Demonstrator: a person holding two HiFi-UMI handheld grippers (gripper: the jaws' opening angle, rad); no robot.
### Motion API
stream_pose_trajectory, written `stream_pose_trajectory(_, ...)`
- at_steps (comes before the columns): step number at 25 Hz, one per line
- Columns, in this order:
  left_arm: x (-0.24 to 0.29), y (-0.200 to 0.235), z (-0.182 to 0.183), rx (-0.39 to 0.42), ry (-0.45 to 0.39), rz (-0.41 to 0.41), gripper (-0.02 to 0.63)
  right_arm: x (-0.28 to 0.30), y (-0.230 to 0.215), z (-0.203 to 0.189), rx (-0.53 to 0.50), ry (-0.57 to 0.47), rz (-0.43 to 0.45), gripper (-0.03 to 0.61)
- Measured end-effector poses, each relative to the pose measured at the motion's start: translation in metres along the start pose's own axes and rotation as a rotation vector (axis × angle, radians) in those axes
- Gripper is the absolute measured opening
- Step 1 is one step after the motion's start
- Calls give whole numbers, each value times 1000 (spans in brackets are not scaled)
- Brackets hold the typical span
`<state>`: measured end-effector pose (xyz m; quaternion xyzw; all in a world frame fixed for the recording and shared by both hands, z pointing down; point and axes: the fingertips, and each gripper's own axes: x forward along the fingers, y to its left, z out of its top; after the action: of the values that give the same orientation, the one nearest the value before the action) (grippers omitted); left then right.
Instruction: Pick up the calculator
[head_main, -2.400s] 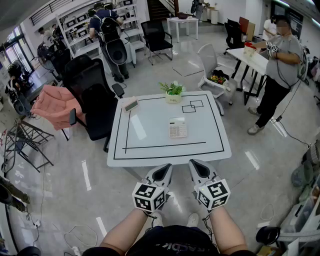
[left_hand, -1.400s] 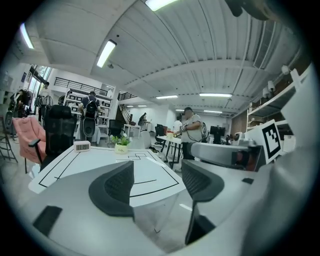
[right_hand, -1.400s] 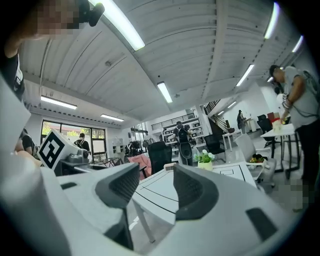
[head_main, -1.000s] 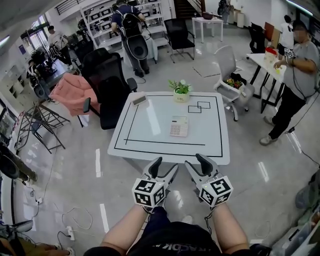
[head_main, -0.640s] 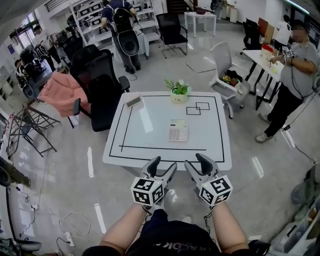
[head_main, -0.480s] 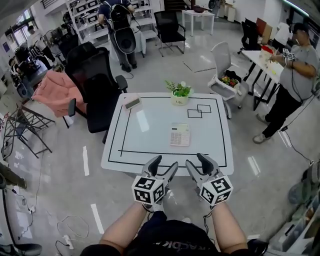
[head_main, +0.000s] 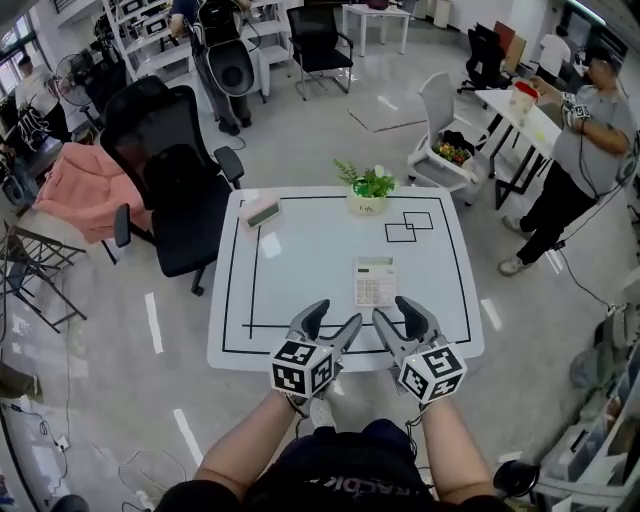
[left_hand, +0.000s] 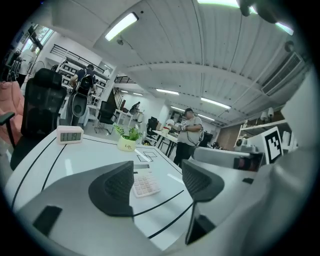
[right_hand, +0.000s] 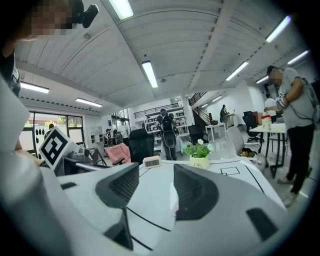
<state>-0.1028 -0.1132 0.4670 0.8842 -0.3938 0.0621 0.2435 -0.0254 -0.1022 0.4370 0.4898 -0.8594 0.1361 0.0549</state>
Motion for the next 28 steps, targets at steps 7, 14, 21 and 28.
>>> stream_pose_trajectory(7,21,21,7,-26,24,-38,293,26,-13,-6,11,49,-42,199)
stream_pose_trajectory(14,51,36,-4,-67,63,-23,293,46,-37,-20,42,93,-28,199)
stream_pose_trajectory(21,93,52,-19,-116,125,31,293,68,-81,-44,121,160,-7,199)
stream_pose_trajectory(28,138,65,-38,-151,192,76,296,89,-135,-75,221,239,15,219)
